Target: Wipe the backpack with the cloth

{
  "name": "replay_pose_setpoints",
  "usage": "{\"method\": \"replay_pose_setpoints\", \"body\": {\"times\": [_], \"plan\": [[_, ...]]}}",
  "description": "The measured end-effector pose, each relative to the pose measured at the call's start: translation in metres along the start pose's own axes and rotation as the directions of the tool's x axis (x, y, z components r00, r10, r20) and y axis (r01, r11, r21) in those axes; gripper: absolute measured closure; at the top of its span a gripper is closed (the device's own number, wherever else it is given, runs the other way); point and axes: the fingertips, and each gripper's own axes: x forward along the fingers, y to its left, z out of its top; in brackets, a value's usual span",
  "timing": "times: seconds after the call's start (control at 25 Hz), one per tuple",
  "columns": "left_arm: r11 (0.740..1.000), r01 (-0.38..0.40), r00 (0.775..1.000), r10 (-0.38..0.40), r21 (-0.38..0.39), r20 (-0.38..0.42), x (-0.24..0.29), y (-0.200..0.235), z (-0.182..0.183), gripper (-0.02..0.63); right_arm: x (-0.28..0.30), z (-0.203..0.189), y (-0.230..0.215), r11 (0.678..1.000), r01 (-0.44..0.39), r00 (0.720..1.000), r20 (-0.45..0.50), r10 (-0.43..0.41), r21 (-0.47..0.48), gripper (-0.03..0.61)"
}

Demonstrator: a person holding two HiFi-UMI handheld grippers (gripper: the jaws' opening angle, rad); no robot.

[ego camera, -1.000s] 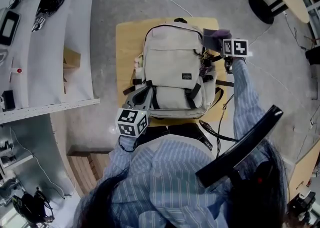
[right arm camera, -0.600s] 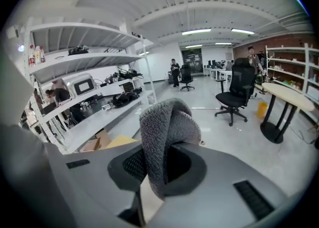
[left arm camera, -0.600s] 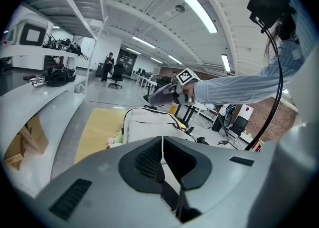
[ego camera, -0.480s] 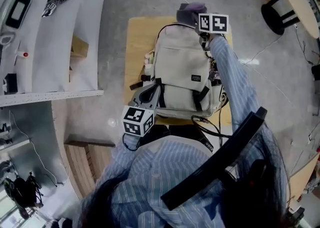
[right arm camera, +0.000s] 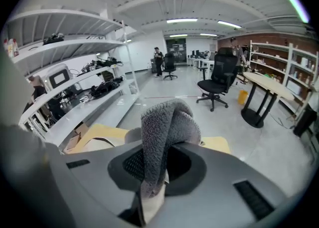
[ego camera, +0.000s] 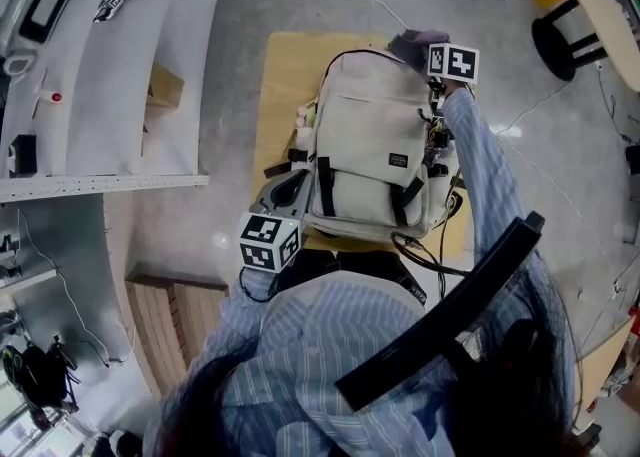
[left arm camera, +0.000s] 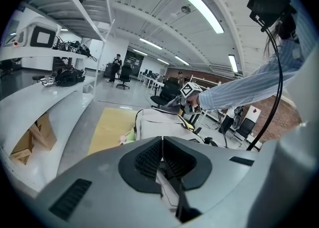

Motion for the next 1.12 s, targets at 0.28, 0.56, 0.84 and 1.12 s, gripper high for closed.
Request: {"method": "replay_pose_setpoints", "body": {"times": [0.28,0.56,0.84,1.12], "plan": [[0.996,0.083,0.996,-0.082,0.039,-0.033,0.014,-0.015,-0.001,0.601,-0.04,-0.057,-0.083,0.984,0.133,0.991,-0.049,-0.128,0.117,0.537],[0.982,0.171,0.984,-0.166,0.079,-0.069,0.02,-0.03,-0.003,0.601,-0.078,-0.095,-0.106,0.97,0.172,0.985,-0.059,-0.164,0.172,0.537],[0.971,0.22,0.975,-0.216,0.089,-0.052,0.008,-0.028,-0.003,0.601,-0.144,-0.089,-0.062,0.965,0.021,0.987,0.151,-0.062,0.263,0.537],[0.961,0.264,0.963,-0.258,0.085,-0.076,-0.021,-0.014,-0.027,0.601,-0.22,-0.128,0.011,0.946,-0.044,0.951,0.303,-0.059,0.322,0.537]]}}
